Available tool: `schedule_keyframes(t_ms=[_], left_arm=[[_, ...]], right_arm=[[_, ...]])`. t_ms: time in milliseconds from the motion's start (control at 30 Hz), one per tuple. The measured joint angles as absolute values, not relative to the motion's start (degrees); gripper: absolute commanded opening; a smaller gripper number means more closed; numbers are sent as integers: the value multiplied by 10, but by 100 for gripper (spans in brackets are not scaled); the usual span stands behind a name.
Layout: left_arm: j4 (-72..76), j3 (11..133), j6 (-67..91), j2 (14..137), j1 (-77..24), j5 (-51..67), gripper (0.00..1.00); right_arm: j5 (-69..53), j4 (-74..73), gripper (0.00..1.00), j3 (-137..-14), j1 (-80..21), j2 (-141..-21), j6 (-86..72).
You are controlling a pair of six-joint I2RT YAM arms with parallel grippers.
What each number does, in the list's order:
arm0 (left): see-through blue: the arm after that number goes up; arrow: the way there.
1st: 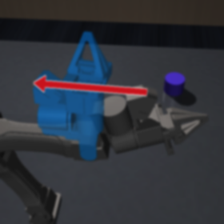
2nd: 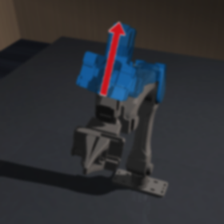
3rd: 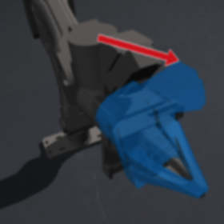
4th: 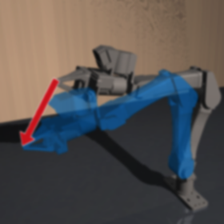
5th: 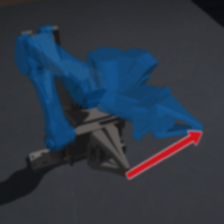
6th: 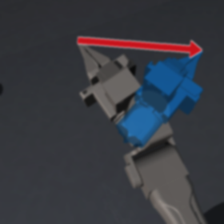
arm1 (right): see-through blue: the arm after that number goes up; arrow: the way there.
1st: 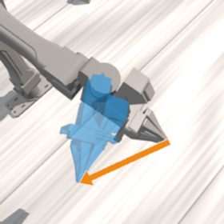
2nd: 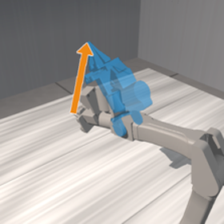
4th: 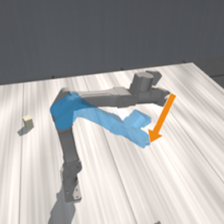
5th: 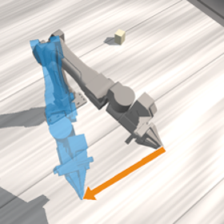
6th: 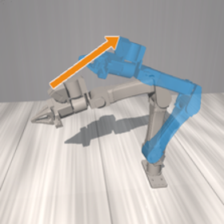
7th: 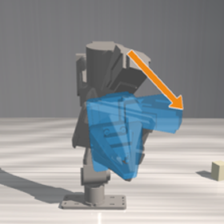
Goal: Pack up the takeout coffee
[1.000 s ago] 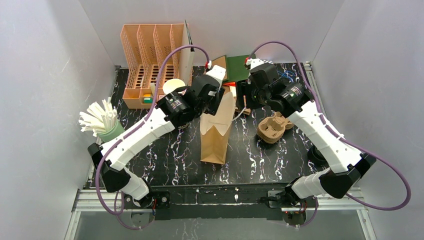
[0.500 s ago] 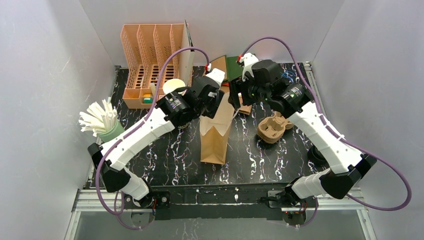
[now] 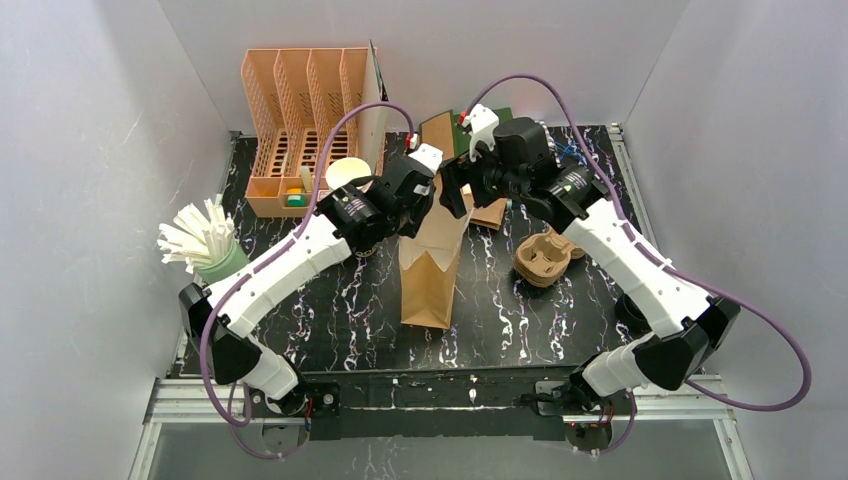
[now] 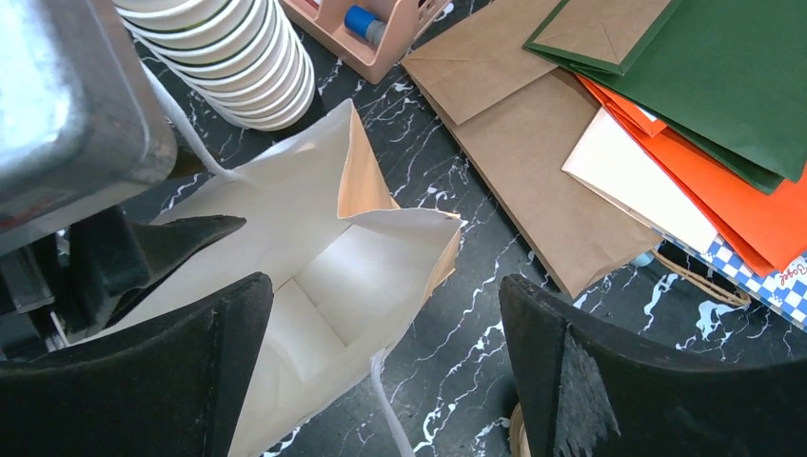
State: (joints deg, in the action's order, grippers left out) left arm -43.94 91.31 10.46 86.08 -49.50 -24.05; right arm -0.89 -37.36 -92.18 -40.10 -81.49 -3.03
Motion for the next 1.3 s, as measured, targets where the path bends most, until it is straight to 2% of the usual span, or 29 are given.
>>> schedule_keyframes(t_ms=[100, 200, 533, 600, 800, 933, 1033, 1133, 1267, 1300], left_arm=[[-427, 903, 102, 860, -490, -233, 9], [-413, 887, 94, 856, -488, -224, 0], [-368, 866, 53, 811, -484, -173, 0], [-363, 866, 49, 804, -485, -166, 0], [-360, 866, 46, 800, -485, -140, 0], [-361, 866, 48, 798, -485, -126, 0], [-368, 867, 50, 795, -485, -125, 0], [-379, 872, 50, 794, -485, -125, 0], [-389, 878, 50, 794, -485, -129, 0], [-391, 879, 50, 794, -485, -129, 0]], right_arm=[[-10, -363, 98, -915, -397, -820, -27], [-23, -359, 98, -909, -388, -822, -27], [-67, -357, 98, -905, -379, -838, -16], [-79, -354, 95, -896, -379, -835, -15], [-84, -354, 73, -884, -379, -835, -26], [-45, -354, 56, -882, -379, -835, -46], [6, -354, 48, -882, -380, -835, -61], [57, -357, 48, -882, -380, -835, -75], [125, -363, 53, -882, -385, -835, -93], [138, -364, 58, -882, -385, -835, -98]])
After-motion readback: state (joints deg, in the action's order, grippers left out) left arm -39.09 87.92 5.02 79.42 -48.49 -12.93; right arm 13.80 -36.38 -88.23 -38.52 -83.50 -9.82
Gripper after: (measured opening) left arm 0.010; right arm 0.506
